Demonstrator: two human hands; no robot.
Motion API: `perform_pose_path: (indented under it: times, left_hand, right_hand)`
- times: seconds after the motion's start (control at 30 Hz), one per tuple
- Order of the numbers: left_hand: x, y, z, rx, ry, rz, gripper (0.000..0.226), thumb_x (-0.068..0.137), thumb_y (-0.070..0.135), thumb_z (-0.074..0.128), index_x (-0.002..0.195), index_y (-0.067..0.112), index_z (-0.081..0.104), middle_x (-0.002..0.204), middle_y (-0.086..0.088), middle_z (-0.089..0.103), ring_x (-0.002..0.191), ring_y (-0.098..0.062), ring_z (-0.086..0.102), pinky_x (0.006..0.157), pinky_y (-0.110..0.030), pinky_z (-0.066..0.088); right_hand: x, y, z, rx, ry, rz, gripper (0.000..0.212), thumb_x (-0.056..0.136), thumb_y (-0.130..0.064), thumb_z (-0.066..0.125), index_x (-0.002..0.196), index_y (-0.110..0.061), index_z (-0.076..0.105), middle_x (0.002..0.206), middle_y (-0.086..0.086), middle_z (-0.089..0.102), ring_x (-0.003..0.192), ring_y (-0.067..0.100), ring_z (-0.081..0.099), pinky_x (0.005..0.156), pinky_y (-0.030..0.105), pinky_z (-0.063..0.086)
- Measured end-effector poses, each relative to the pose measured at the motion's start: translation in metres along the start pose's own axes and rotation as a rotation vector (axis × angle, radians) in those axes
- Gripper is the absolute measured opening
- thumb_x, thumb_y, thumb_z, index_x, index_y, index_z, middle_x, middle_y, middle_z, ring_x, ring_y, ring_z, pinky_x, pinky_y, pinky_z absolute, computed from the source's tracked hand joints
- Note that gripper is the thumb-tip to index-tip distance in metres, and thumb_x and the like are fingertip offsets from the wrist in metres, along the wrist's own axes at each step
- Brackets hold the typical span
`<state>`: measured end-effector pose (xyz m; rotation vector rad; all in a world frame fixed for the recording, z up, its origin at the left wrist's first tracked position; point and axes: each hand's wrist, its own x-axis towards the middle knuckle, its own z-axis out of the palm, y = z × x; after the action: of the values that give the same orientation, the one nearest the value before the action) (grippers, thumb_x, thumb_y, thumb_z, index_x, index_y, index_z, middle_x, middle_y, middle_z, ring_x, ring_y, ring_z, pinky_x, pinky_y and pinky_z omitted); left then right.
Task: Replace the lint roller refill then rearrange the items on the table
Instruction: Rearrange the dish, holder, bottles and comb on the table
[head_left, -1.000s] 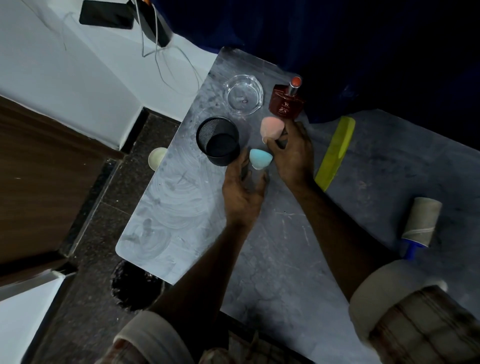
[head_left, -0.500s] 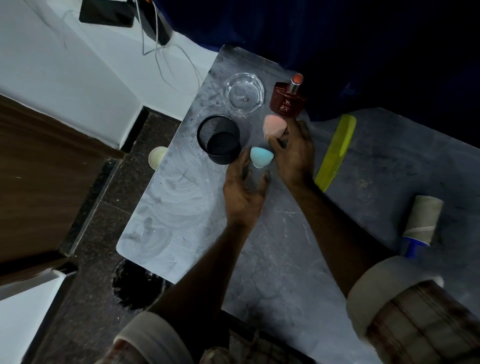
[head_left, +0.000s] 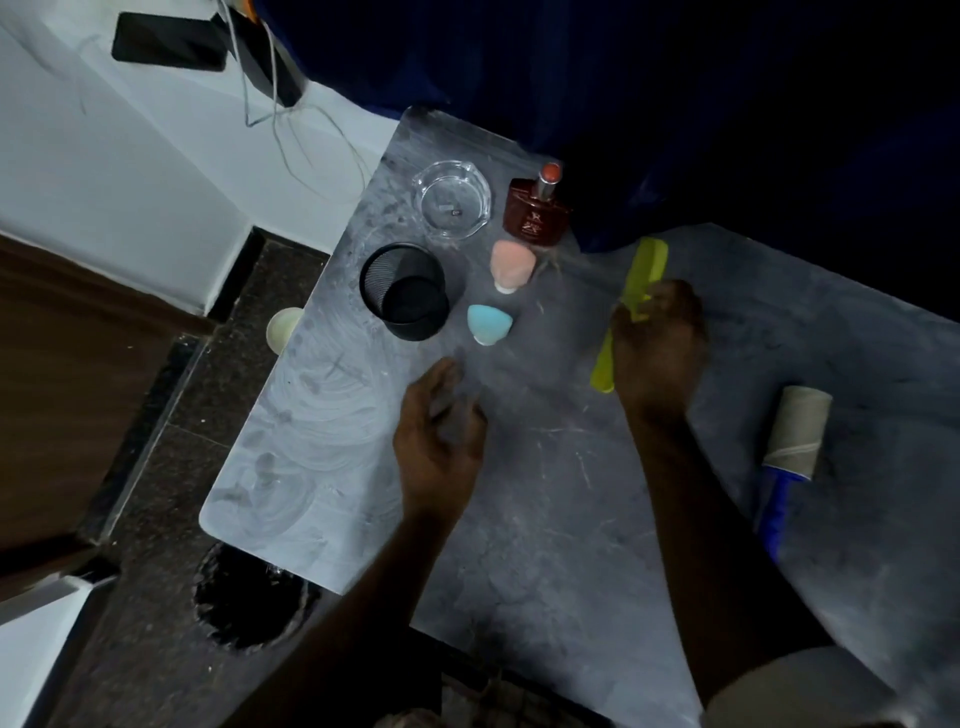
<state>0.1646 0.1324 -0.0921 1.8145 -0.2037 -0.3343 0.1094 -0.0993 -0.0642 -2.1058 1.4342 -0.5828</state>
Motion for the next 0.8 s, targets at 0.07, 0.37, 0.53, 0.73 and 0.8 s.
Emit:
perform_pose_path:
  times: [0.07,0.37,0.53,0.73,0.8]
  left_hand:
    - [-0.011,0.001,0.005,0.034,-0.064,-0.018,0.044,0.094,-0.001,0.072,0.138,0.003,0.068,0.133,0.004,0.076,0.123,-0.018,0.075,0.101,-0.046,0.067]
    - [-0.007,0.050,0.070,0.206,-0.413,0.258,0.029,0.096,-0.004,0.077,0.124,0.003,0.078,0.119,-0.009,0.081,0.111,-0.017,0.076,0.103,-0.033,0.063]
    - [0.001,0.053,0.086,0.214,-0.474,0.309,0.028,0.097,-0.006,0.071,0.123,0.002,0.079,0.117,-0.011,0.082,0.110,-0.026,0.078,0.102,-0.044,0.064]
    - [-0.013,0.045,0.063,0.172,-0.470,0.179,0.030,0.095,0.023,0.071,0.124,0.022,0.074,0.117,0.020,0.074,0.108,0.005,0.071,0.098,-0.019,0.058]
    - [-0.022,0.034,0.046,0.200,-0.469,0.065,0.042,0.090,0.040,0.073,0.129,0.025,0.071,0.125,0.013,0.074,0.106,-0.006,0.074,0.095,-0.033,0.063]
  right_hand:
    - [0.003,0.014,-0.008,-0.141,-0.076,0.120,0.050,0.087,-0.043,0.071,0.116,-0.005,0.062,0.116,0.017,0.067,0.110,0.037,0.064,0.092,0.043,0.051]
    - [0.025,0.017,-0.003,-0.291,-0.206,0.340,0.064,0.081,-0.048,0.075,0.124,-0.004,0.057,0.129,0.021,0.064,0.120,0.042,0.063,0.097,0.044,0.051]
    - [0.033,0.021,-0.003,-0.161,-0.290,0.412,0.055,0.085,-0.040,0.073,0.123,-0.001,0.064,0.129,0.021,0.067,0.121,0.038,0.064,0.096,0.040,0.052]
    - [-0.013,0.048,-0.031,0.268,-0.437,0.351,0.017,0.093,-0.014,0.067,0.078,-0.021,0.062,0.067,-0.002,0.069,0.054,0.011,0.068,0.055,0.040,0.060]
    - [-0.039,0.052,-0.043,0.289,-0.604,0.256,0.023,0.095,-0.015,0.065,0.077,-0.027,0.061,0.059,-0.006,0.065,0.046,0.007,0.062,0.047,0.036,0.057]
